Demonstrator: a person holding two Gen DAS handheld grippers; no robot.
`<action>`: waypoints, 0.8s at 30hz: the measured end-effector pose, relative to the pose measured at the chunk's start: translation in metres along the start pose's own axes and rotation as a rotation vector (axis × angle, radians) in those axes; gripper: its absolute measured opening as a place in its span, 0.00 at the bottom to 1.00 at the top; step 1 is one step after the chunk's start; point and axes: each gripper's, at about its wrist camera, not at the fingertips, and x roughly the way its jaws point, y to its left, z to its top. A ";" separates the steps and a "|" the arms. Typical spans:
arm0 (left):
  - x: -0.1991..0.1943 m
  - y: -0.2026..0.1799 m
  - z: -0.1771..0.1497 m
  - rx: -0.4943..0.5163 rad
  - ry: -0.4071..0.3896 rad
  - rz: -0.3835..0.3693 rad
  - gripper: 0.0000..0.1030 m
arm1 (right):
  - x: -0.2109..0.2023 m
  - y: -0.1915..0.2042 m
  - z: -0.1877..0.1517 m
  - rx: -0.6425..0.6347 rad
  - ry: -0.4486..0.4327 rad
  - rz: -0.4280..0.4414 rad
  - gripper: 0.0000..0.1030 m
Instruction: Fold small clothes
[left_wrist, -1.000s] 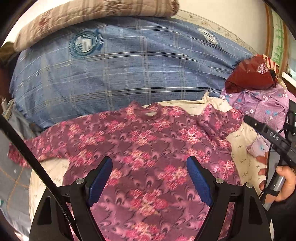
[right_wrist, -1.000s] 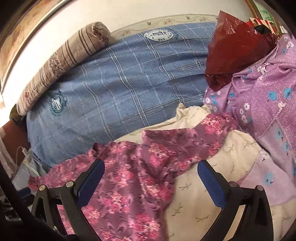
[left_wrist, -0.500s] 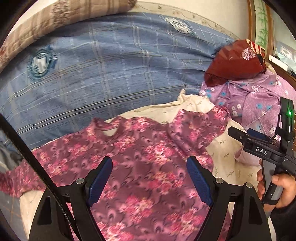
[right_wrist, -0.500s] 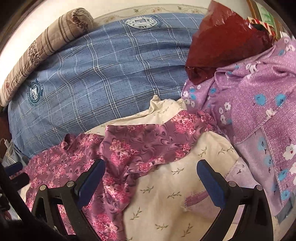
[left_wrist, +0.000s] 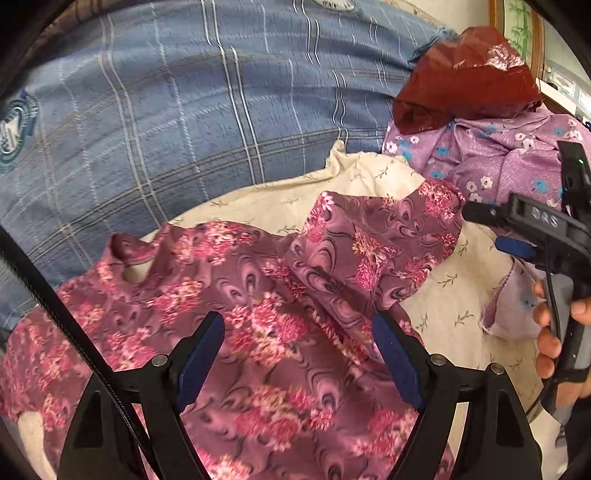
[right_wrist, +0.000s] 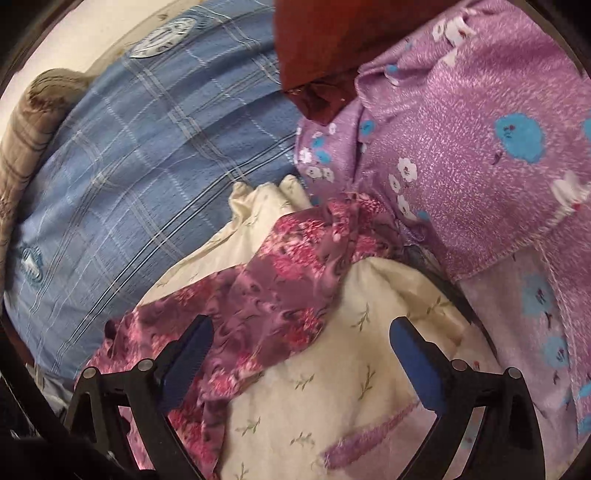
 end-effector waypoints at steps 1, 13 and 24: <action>0.008 0.000 0.003 -0.004 0.005 -0.005 0.80 | 0.007 -0.004 0.004 0.024 0.007 -0.003 0.94; 0.049 0.010 0.014 -0.048 0.042 -0.019 0.79 | 0.058 -0.005 0.027 0.071 0.005 -0.143 0.19; 0.017 0.069 0.007 -0.136 0.034 0.001 0.79 | -0.005 0.070 0.024 -0.225 -0.183 0.123 0.06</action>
